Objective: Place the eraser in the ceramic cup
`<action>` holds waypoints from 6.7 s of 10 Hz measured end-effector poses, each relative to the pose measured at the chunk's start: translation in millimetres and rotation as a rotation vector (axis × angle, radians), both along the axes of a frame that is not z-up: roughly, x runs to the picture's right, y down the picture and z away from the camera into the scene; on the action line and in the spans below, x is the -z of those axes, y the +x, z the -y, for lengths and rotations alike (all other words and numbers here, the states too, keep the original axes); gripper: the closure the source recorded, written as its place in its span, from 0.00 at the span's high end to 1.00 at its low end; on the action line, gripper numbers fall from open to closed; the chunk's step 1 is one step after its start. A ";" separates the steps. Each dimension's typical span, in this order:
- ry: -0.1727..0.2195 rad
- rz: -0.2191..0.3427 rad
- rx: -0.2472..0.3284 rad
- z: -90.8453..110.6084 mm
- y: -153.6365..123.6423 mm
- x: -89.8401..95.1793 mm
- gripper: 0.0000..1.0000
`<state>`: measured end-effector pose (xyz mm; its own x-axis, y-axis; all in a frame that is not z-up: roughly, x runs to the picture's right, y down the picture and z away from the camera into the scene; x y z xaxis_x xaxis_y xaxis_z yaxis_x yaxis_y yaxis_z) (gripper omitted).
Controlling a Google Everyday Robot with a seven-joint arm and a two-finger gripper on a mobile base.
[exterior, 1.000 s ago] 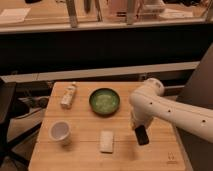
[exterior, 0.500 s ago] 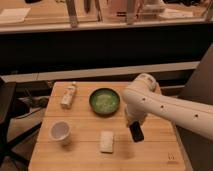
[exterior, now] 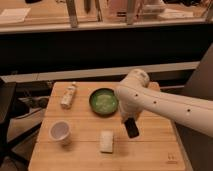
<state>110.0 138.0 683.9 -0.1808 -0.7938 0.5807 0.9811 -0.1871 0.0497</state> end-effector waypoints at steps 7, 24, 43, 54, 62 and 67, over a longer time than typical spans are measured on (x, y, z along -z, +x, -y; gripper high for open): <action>0.031 0.040 0.076 19.8 -52.2 -3.2 0.01; 0.059 0.144 0.307 30.5 -206.5 -7.2 0.01; 0.044 0.255 0.494 12.7 -284.7 18.8 0.01; 0.060 0.320 0.609 -0.9 -322.4 20.0 0.01; 0.067 0.338 0.683 -13.1 -342.2 22.5 0.01; 0.072 0.331 0.726 -16.9 -352.8 23.7 0.01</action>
